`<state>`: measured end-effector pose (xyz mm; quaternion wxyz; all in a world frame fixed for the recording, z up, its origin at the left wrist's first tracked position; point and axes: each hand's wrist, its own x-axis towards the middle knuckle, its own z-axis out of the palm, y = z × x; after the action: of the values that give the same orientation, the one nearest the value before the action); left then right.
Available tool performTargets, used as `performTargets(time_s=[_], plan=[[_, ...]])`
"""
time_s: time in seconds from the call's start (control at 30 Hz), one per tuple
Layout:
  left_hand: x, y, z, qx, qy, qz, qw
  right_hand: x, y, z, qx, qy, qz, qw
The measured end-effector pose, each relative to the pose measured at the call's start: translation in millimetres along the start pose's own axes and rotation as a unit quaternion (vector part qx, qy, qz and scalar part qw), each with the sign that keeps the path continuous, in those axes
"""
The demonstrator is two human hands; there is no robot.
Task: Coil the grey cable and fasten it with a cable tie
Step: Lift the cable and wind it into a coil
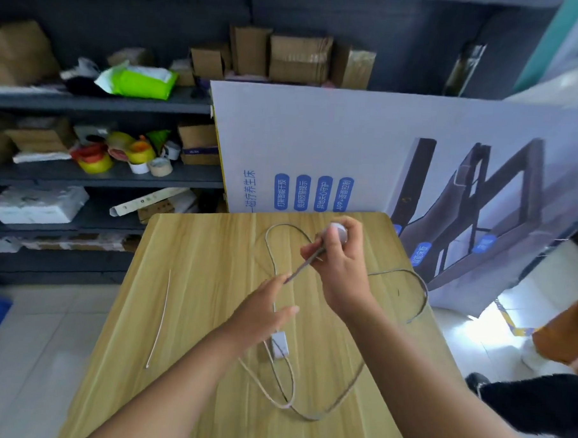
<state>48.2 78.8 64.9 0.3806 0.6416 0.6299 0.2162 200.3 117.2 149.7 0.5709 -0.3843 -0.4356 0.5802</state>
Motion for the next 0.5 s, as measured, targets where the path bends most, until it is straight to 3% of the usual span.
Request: performTargets(time_s=[0.1, 0.27, 0.4, 0.5], plan=[[13.2, 31.9, -3.2, -0.007, 0.033, 0.024, 0.999, 18.2, -56.7, 20.2, 0.046, 0.000, -0.027, 0.999], [7.7, 47.5, -3.7, -0.108, -0.069, 0.023, 0.991, 33.4, -145.9, 26.8, -0.008, -0.040, -0.117, 0.992], [-10.3, 13.2, -3.0, -0.156, -0.104, 0.008, 0.982, 43.0, -211.5, 11.9, 0.004, -0.024, -0.215, 0.976], [-26.5, -17.4, -9.4, -0.150, -0.093, -0.025, 0.984, 44.3, -243.1, -11.1, 0.015, -0.005, -0.229, 0.973]])
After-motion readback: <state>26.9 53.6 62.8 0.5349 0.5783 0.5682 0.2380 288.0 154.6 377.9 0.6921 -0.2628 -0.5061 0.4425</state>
